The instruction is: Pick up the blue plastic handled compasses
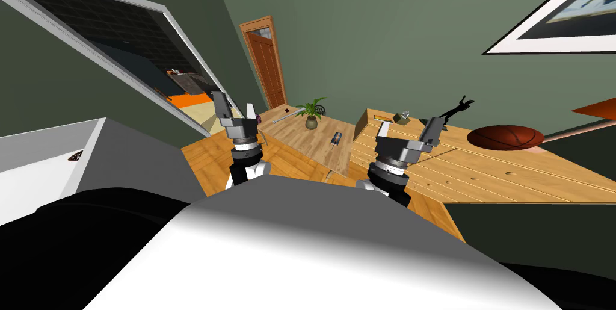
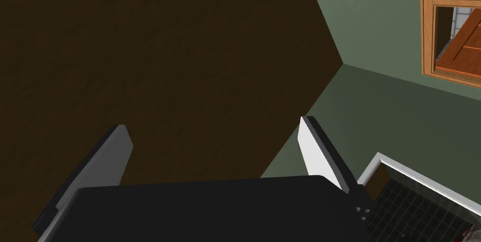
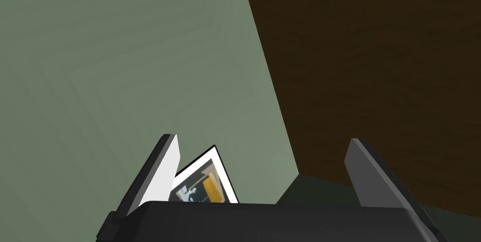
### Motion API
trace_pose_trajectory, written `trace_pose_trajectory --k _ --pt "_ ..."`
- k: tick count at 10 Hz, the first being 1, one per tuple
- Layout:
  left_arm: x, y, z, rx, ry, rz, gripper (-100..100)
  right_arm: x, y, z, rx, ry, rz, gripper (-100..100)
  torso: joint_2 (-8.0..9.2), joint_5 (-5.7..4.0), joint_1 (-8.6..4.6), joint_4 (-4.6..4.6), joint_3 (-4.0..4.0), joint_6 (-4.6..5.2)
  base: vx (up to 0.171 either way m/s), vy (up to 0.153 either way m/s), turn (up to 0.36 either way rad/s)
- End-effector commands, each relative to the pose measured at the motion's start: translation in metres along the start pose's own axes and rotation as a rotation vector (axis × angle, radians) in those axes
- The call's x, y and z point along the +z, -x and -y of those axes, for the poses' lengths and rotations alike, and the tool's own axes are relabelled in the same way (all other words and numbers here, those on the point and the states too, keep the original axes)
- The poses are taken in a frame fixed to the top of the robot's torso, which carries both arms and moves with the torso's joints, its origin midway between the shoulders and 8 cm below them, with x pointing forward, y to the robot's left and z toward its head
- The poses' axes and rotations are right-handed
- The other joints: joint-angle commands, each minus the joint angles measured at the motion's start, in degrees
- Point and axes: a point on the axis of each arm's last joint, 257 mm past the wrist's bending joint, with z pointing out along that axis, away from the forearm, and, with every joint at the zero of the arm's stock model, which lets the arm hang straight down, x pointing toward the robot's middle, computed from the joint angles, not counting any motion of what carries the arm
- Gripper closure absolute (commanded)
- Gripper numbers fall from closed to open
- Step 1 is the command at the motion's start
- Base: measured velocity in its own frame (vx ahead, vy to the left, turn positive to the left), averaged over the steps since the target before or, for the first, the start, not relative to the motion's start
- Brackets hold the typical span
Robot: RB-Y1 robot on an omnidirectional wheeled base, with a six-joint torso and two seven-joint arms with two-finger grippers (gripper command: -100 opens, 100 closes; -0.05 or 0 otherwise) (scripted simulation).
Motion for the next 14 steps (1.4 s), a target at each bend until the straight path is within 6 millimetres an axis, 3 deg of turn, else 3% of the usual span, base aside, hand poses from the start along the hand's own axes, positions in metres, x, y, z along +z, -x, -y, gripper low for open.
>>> trace_pose_trajectory --k 1,5,6,10,11,14 --pt "0.000 0.000 0.000 0.000 0.000 0.000 0 -0.002 -0.003 0.013 -0.030 -0.023 -0.023 -100 0.00 0.00 0.00 0.00 0.00 0.00 -0.005 0.024 -0.024" --pt "0.000 0.000 0.000 0.000 0.000 0.000 0 -0.011 -0.007 0.057 -0.136 -0.097 -0.088 -100 -0.01 0.05 0.21 0.00 -0.01 0.00 -0.004 0.057 -0.026" --pt "0.000 0.000 0.000 0.000 0.000 0.000 0 -0.011 -0.007 0.057 -0.136 -0.097 -0.088 -100 -0.01 0.05 0.23 0.00 -0.01 0.00 -0.004 0.045 -0.010" --pt "0.000 0.000 0.000 0.000 0.000 0.000 0 -0.022 -0.008 0.101 -0.256 -0.167 -0.152 -100 0.01 0.05 0.22 0.00 0.00 0.00 -0.007 0.059 -0.021" --pt "0.000 0.000 0.000 0.000 0.000 0.000 0 -0.024 -0.007 0.104 -0.256 -0.175 -0.151 -100 0.00 0.05 0.22 0.00 0.00 0.00 -0.001 0.039 -0.014" --pt "0.000 0.000 0.000 0.000 0.000 0.000 0 -0.034 -0.003 0.141 -0.352 -0.233 -0.199 -100 -0.02 0.06 0.27 -0.01 -0.01 0.00 0.001 0.064 -0.023"
